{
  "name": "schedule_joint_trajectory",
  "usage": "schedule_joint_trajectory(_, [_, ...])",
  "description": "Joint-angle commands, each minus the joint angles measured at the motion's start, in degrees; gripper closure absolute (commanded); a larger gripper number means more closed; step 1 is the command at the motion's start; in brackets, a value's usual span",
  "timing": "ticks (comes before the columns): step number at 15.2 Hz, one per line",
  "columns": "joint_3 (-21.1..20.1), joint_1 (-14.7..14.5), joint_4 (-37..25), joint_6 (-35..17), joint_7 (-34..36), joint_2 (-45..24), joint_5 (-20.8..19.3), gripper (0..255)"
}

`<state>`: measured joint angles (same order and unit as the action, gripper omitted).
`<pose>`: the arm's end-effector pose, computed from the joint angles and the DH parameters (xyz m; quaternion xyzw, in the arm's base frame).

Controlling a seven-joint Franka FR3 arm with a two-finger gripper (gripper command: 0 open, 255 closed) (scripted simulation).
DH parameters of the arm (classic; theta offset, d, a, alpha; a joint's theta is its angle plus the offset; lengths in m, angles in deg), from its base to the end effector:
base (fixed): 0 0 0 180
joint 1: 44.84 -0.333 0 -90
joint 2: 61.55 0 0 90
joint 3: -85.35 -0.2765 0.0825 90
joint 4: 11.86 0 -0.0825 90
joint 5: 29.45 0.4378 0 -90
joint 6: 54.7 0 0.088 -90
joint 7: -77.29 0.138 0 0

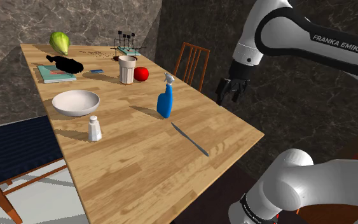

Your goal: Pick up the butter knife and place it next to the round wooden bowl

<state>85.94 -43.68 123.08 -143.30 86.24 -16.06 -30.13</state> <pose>0.3834 -0.0137 0.5331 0.9957 -0.0918 -0.0073 0.0027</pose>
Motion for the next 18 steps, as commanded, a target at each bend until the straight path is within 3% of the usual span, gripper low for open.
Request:
schedule_joint_trajectory(1, [0.00,0.00,0.00,0.00,0.00,0.00,0.00,0])
schedule_joint_trajectory(10, [-0.03,-1.95,11.50,-17.74,-2.85,-7.40,0.41,0])
schedule_joint_trajectory(18, [-0.21,-3.67,16.55,-33.55,-5.26,-19.12,0.92,0])
